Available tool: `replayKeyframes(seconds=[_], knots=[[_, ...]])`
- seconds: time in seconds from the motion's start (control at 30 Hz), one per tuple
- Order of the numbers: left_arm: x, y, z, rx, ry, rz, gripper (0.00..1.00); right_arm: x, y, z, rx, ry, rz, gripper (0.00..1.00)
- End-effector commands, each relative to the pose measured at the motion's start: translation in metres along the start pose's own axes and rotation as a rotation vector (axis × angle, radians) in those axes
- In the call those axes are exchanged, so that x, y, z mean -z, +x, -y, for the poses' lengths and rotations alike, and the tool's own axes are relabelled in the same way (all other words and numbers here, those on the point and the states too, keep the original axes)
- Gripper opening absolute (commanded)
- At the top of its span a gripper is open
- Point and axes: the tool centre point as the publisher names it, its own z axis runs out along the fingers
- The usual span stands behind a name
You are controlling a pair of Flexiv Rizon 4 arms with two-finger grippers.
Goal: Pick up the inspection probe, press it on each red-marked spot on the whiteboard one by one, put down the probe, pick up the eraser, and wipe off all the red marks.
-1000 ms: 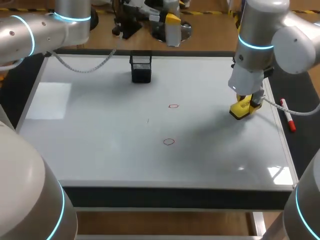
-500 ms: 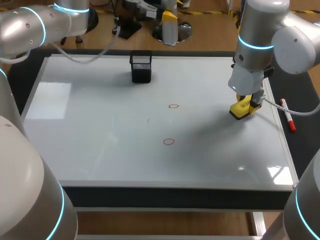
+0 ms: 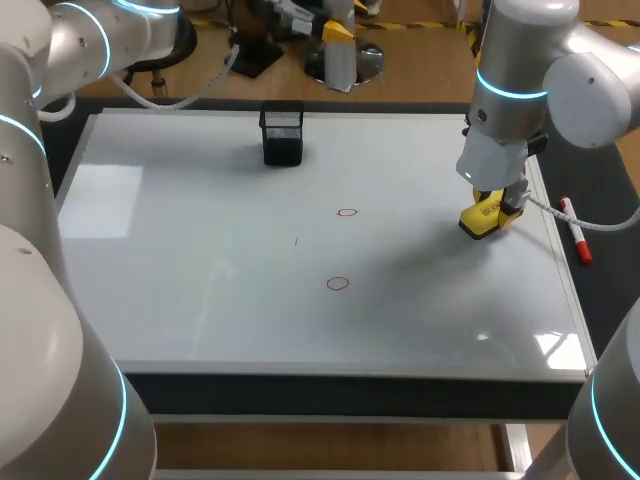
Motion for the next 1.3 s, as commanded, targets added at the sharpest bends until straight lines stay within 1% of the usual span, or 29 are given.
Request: replayKeyframes(seconds=[0.03, 0.47, 0.6, 0.77, 0.87, 1.07, 1.3], knots=[[0.002, -0.006, -0.001, 0.001, 0.003, -0.122, 0.00, 0.000, 0.000, 0.001, 0.001, 0.002, -0.001, 0.00], [0.002, -0.006, -0.001, 0.001, 0.003, -0.122, 0.00, 0.000, 0.000, 0.001, 0.001, 0.002, -0.001, 0.00], [0.002, -0.006, -0.001, 0.001, 0.003, -0.122, 0.00, 0.003, -0.008, -0.011, 0.045, 0.018, -0.022, 0.00], [0.002, -0.006, -0.001, 0.001, 0.003, -0.122, 0.00, 0.007, -0.018, -0.035, 0.114, 0.055, -0.049, 0.00], [0.002, -0.006, -0.001, 0.001, 0.003, -0.122, 0.00, 0.011, -0.029, -0.051, 0.179, 0.079, -0.068, 0.00], [0.002, -0.006, -0.001, 0.001, 0.003, -0.122, 0.00, 0.014, -0.060, -0.086, 0.327, 0.112, -0.086, 0.00], [0.002, -0.006, -0.001, 0.001, 0.003, -0.122, 0.00, 0.008, -0.096, -0.127, 0.466, 0.124, -0.094, 0.00]])
